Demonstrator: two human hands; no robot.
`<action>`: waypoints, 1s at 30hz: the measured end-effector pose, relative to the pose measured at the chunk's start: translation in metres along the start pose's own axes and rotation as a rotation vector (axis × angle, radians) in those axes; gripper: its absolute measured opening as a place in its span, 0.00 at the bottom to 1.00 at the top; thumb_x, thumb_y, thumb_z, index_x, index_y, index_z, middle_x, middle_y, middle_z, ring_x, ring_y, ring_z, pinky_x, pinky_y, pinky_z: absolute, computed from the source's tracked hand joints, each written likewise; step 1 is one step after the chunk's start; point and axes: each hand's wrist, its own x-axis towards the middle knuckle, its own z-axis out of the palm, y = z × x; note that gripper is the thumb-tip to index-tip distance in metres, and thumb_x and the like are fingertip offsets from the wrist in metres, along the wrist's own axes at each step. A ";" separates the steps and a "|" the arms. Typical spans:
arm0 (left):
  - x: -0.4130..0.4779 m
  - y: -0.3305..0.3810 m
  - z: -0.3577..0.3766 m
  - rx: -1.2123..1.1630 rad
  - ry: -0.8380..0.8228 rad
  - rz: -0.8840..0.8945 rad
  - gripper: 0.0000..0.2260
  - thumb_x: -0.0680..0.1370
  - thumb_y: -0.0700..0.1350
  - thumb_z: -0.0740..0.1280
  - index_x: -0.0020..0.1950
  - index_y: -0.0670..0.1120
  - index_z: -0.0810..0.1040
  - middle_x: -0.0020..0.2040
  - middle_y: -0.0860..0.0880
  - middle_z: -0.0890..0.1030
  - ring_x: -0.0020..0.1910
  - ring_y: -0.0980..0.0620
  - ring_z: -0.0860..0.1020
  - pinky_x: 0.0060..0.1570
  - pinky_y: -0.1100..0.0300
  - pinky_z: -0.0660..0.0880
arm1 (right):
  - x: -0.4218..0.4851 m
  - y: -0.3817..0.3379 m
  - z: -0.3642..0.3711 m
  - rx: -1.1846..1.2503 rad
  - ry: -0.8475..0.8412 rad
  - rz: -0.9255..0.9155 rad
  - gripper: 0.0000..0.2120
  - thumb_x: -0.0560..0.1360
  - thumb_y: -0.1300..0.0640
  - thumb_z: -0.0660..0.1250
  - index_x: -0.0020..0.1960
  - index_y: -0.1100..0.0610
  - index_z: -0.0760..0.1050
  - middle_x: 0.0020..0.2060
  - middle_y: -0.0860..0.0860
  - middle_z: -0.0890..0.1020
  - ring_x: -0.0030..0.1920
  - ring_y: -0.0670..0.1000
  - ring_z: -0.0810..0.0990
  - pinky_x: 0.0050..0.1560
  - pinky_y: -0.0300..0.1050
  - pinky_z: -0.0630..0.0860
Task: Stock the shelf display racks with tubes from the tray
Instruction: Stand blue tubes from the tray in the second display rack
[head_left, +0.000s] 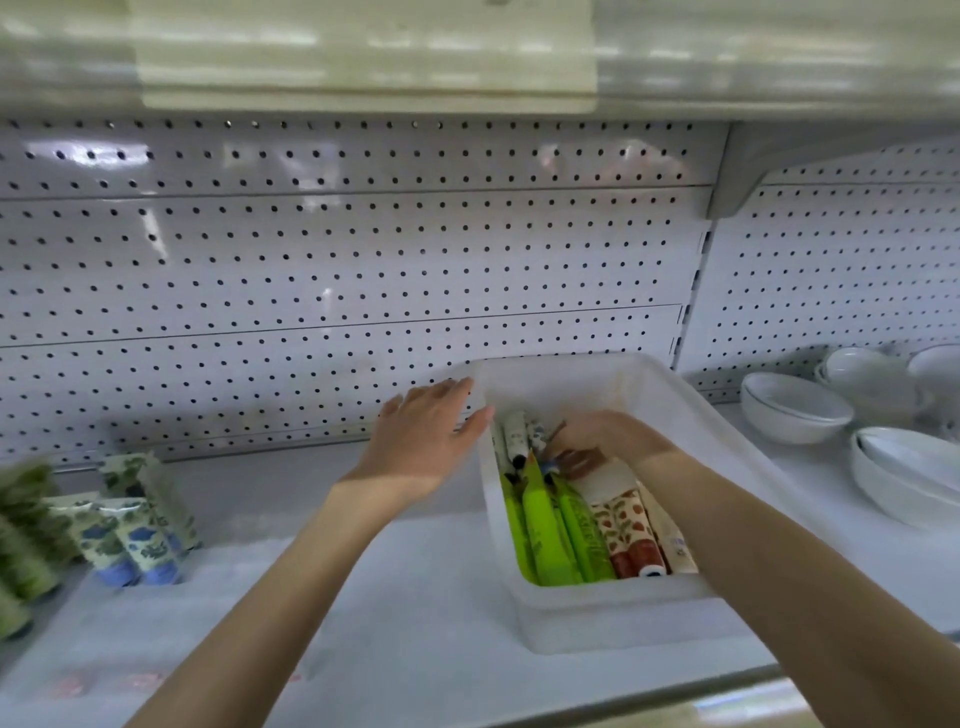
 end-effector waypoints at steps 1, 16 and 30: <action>0.001 -0.001 0.000 -0.013 0.008 -0.001 0.24 0.81 0.57 0.49 0.74 0.49 0.58 0.73 0.51 0.64 0.71 0.50 0.63 0.69 0.53 0.58 | -0.002 0.001 -0.002 0.034 -0.029 -0.012 0.03 0.75 0.61 0.67 0.46 0.61 0.76 0.34 0.51 0.77 0.30 0.46 0.75 0.33 0.38 0.77; 0.029 -0.008 -0.007 -0.610 0.118 -0.064 0.16 0.79 0.53 0.60 0.63 0.47 0.75 0.63 0.53 0.76 0.63 0.55 0.72 0.55 0.65 0.64 | -0.049 -0.040 -0.014 0.477 -0.002 -0.593 0.10 0.73 0.65 0.69 0.50 0.56 0.71 0.44 0.51 0.77 0.47 0.51 0.79 0.59 0.53 0.76; 0.037 0.006 -0.022 -1.012 0.345 0.065 0.05 0.76 0.43 0.67 0.41 0.46 0.75 0.38 0.54 0.79 0.35 0.65 0.76 0.40 0.72 0.70 | -0.063 -0.047 -0.012 0.672 -0.206 -0.730 0.15 0.70 0.51 0.67 0.54 0.57 0.76 0.50 0.51 0.81 0.53 0.49 0.80 0.55 0.42 0.75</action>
